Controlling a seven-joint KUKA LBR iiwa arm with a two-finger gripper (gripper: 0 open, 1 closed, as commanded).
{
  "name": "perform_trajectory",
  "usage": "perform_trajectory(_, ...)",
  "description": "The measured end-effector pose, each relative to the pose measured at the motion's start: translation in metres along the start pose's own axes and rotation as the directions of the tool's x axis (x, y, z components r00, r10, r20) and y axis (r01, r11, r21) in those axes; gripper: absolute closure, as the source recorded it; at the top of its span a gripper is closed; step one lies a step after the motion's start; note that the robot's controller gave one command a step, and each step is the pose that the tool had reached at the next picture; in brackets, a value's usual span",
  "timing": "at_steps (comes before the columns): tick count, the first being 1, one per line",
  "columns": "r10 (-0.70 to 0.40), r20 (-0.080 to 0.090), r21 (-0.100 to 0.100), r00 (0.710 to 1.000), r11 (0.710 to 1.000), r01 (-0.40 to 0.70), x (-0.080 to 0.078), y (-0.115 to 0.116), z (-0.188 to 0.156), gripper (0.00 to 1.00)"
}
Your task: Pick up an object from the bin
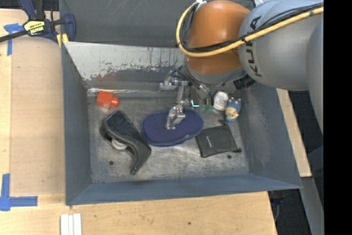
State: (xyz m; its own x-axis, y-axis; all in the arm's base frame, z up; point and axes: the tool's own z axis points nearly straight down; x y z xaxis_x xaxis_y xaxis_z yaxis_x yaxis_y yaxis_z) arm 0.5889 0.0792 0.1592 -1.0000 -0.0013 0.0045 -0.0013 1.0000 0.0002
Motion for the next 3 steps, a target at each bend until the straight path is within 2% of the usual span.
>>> perform_trajectory(1, -0.351, 0.008, -0.005, 0.936, 0.936, 0.351, -0.017, -0.015, 0.081, 0.0)
perform_trajectory(2, -0.351, 0.009, -0.001, 0.936, 0.936, 0.351, -0.019, -0.017, 0.078, 1.0)
perform_trajectory(3, -0.376, 0.016, 0.005, 0.927, 0.927, 0.376, -0.02, -0.005, -0.043, 1.0)
